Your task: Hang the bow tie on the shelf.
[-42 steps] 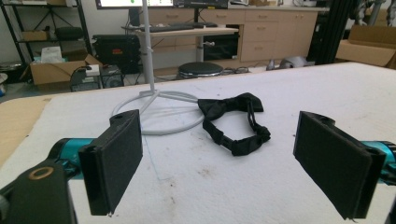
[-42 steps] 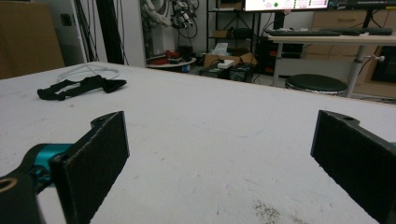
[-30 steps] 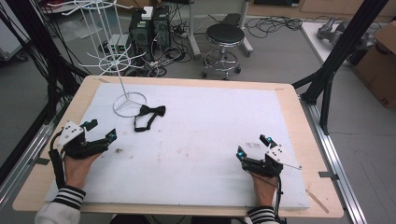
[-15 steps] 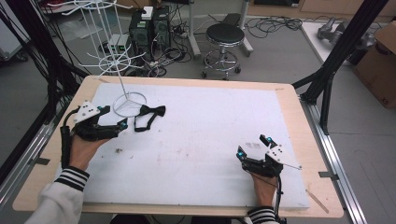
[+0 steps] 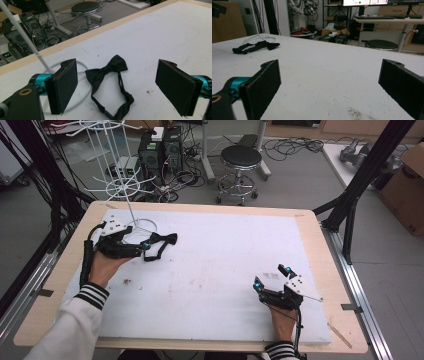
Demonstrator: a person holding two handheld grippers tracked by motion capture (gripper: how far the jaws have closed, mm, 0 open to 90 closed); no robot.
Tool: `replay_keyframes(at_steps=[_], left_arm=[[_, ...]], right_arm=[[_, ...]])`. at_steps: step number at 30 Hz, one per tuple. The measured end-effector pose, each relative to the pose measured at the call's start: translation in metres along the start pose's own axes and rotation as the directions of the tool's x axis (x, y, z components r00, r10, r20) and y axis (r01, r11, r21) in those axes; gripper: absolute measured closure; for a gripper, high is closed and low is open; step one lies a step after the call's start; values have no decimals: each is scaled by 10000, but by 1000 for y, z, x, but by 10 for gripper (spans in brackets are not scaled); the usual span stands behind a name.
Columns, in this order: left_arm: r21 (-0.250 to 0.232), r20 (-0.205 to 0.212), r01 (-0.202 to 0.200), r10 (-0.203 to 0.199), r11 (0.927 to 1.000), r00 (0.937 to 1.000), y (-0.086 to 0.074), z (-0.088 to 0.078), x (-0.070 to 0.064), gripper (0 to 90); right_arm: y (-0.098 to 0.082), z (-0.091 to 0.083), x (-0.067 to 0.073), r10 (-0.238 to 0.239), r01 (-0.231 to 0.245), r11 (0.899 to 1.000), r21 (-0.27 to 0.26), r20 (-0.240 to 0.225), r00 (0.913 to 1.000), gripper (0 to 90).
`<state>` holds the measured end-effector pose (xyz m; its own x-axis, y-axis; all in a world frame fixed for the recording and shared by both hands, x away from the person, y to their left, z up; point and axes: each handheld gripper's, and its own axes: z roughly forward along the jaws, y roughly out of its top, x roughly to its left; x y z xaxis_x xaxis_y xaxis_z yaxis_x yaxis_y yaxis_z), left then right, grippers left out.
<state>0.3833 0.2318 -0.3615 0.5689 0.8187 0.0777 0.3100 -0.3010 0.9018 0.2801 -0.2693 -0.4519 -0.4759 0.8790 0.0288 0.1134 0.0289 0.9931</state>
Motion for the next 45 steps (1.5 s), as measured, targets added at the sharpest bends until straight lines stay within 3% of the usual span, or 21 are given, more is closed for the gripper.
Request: replay_keyframes(at_steps=[5,7,12,13,18,21,26,32,34,35,36,40,42,45], left_arm=[[489,69,-126,122,9987,9999,6,14,-5,203],[742,-149,-313,325,9968,9994,8,22,-7,206],[1125,-164,-216,236,9934,9996,8,34,-8,219],[1403,-249,-257,295,9898,9993,8,40,-9,233],[1794,-453,-142,227,9837,9987,10,52,-11,249],[2201,-424,-173,273,9753,9987,15,66,-14,256],[2432,-439,-86,199,9699,9988,18,79,-17,259],[3019,-327,75,25,9533,9995,19,96,-21,278],[3092,-319,188,-94,9508,9994,17,101,-20,278],[3241,-319,353,-263,9453,9991,14,104,-18,295],[3241,-319,353,-263,9453,9991,14,104,-18,295],[3662,-397,526,-409,9290,9984,9,110,-15,322],[3666,-405,556,-438,9287,9982,8,111,-14,349],[3864,-493,552,-392,9207,9980,5,115,-14,380]], right_arm=[[0,0,0,-6,6,10000,0,-6,10000,32],[0,0,0,-9,9,10000,-5,-5,10000,32],[0,0,0,31,-31,10000,5,-2,10000,33],[0,0,0,70,-70,10000,-29,15,10000,32],[0,0,-1,83,-83,10000,-40,-6,10000,33],[0,0,0,49,-49,10000,-15,20,10000,32],[0,0,0,60,-60,10000,-20,34,10000,32],[0,0,-1,58,-58,10000,-51,42,10000,33],[0,0,-1,45,-45,10000,-51,41,10000,32],[0,0,0,61,-61,10000,-16,24,10000,33],[0,0,0,61,-61,10000,-16,24,10000,33],[0,0,0,96,-96,9999,-32,46,9999,32],[0,0,0,71,-71,10000,5,18,10000,33],[0,0,0,-5,5,10000,-17,22,10000,32]])
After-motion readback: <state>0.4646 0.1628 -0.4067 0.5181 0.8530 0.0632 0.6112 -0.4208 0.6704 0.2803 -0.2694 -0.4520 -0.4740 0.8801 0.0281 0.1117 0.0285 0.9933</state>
